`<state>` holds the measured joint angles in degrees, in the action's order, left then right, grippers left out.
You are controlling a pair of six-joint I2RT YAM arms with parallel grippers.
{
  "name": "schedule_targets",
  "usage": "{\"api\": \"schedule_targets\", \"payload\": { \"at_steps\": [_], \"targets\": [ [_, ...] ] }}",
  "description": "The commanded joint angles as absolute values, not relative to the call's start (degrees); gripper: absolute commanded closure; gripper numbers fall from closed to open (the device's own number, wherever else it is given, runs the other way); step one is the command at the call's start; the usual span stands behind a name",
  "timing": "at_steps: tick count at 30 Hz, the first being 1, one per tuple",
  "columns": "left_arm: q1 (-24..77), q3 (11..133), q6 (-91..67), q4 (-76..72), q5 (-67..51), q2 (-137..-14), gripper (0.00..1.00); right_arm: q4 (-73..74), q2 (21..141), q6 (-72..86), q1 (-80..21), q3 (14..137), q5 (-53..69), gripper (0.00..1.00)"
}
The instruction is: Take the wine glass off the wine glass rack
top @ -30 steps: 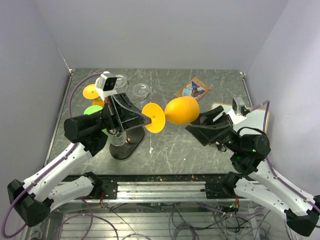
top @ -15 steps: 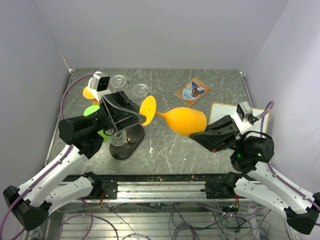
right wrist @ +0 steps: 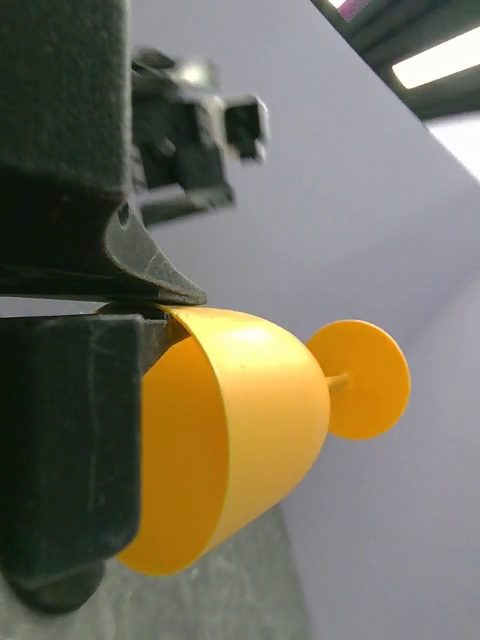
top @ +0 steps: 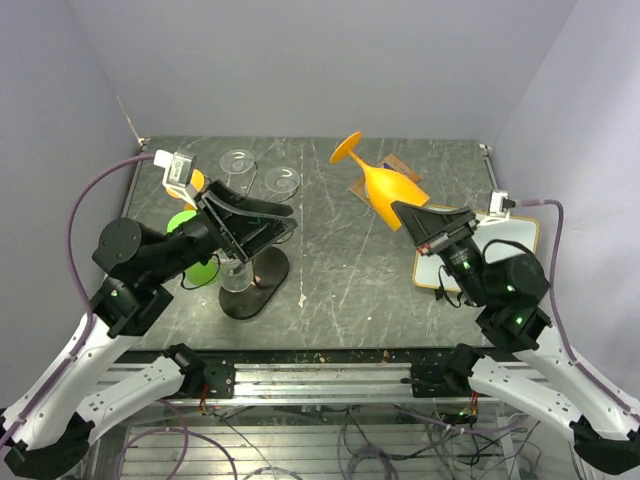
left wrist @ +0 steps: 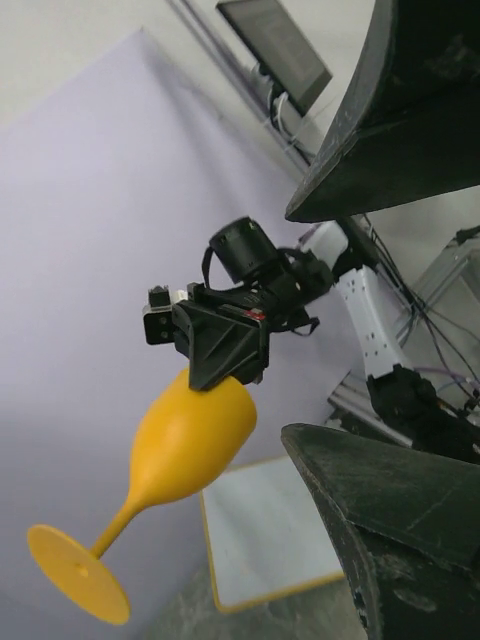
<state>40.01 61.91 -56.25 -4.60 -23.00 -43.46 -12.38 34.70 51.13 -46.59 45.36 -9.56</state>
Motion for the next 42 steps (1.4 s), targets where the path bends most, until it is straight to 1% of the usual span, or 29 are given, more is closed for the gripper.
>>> {"api": "schedule_targets", "payload": {
  "at_steps": [1, 3, 5, 8, 9, 10, 13, 15, 19, 22, 26, 30, 36, 42],
  "targets": [
    [40.1, 65.9, -47.5, 8.7, -14.3, -41.8, 0.08, 16.9, 41.2, 61.0, -46.7, 55.6, -31.8, 1.0],
    [40.2, 67.1, -45.8, 11.1, -12.4, -41.5, 0.08, 30.1, 48.2, 65.0, -46.7, 63.4, -36.3, 1.0],
    [40.2, 68.4, -44.3, 12.8, -10.7, -41.4, 0.08, 39.6, 55.8, 65.1, -46.6, 69.6, -38.1, 1.0],
    [40.2, 70.1, -42.3, 15.4, -9.4, -41.8, 0.08, 43.6, 62.8, 62.4, -46.6, 72.9, -38.2, 1.0],
    [40.2, 70.7, -41.7, 16.3, -9.1, -42.0, 0.08, 45.4, 65.1, 63.0, -46.4, 74.2, -38.4, 0.97],
    [40.2, 71.3, -41.3, 17.0, -8.7, -42.0, 0.08, 46.6, 67.2, 62.9, -46.2, 75.7, -38.0, 0.97],
    [40.2, 72.3, -40.2, 18.9, -7.5, -41.4, 0.09, 52.3, 76.3, 62.4, -43.3, 82.8, -32.1, 1.0],
    [40.2, 72.7, -39.5, 20.0, -6.2, -40.8, 0.09, 56.5, 82.9, 61.7, -38.9, 89.5, -25.9, 1.0],
    [40.2, 74.1, -38.2, 22.9, -4.7, -39.8, 0.08, 61.2, 93.8, 59.0, -31.8, 98.0, -16.0, 1.0],
    [40.2, 75.4, -37.4, 25.0, -3.8, -39.3, 0.08, 63.1, 100.6, 57.6, -28.8, 103.1, -11.5, 1.0],
    [40.2, 77.0, -36.3, 28.1, -2.1, -38.2, 0.08, 68.5, 109.2, 57.6, -26.0, 111.5, -9.7, 1.0],
    [40.2, 78.2, -35.0, 30.9, 0.2, -37.1, 0.08, 71.4, 114.5, 57.8, -25.5, 115.4, -8.6, 1.0],
    [40.1, 80.9, -33.0, 37.5, 3.3, -37.3, 0.08, 72.6, 117.8, 58.8, -25.5, 116.3, -10.0, 0.99],
    [40.2, 84.8, -32.7, 45.2, 6.3, -38.0, 0.08, 73.6, 117.8, 58.3, -25.6, 118.2, -11.5, 0.83]
  ]
}}
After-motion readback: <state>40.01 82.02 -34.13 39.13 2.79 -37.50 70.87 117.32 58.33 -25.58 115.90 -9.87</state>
